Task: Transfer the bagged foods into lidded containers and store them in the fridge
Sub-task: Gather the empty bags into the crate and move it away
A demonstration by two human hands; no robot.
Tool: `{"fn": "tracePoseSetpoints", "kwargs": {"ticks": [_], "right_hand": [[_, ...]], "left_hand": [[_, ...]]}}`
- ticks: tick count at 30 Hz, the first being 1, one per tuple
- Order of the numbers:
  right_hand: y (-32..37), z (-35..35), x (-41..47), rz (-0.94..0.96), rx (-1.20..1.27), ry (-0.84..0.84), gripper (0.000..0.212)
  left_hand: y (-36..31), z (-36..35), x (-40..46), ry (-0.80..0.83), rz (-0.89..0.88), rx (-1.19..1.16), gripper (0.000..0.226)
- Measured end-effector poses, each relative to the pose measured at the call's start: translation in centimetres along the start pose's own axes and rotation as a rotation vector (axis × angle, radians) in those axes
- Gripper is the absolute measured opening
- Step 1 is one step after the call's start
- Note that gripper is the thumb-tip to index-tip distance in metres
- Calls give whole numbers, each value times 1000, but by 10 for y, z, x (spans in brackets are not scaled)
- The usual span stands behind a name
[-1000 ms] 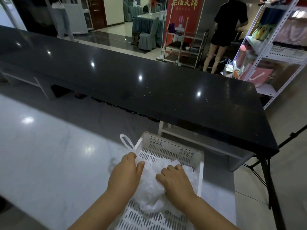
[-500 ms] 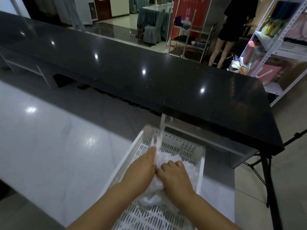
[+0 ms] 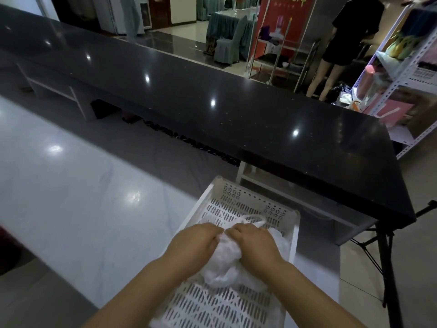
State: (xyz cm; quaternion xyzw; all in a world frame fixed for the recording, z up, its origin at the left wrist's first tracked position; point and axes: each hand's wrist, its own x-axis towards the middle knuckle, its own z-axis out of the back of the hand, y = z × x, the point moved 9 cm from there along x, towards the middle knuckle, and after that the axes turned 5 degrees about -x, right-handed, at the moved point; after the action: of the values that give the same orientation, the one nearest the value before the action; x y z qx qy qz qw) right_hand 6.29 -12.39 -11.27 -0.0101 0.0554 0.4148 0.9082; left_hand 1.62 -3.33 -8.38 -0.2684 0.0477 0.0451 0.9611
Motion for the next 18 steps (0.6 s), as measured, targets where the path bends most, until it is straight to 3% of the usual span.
{"fn": "tracePoseSetpoints", "kwargs": {"ticks": [6,10,15,18], "right_hand": [[12,21,2,31,-112,-53,27],[40,71,13,18,-196,-235,38],[129,118,43,48,-161,-431,34],[210,120,65,119,-156,-447,39]], "left_hand": [[37,59,-43,-265,53,-49,35],[70,89,-80,-350,70,-1,31],[144,130,-146,-468,153,134,17],[198,155,-201,-503,228,207,15]]}}
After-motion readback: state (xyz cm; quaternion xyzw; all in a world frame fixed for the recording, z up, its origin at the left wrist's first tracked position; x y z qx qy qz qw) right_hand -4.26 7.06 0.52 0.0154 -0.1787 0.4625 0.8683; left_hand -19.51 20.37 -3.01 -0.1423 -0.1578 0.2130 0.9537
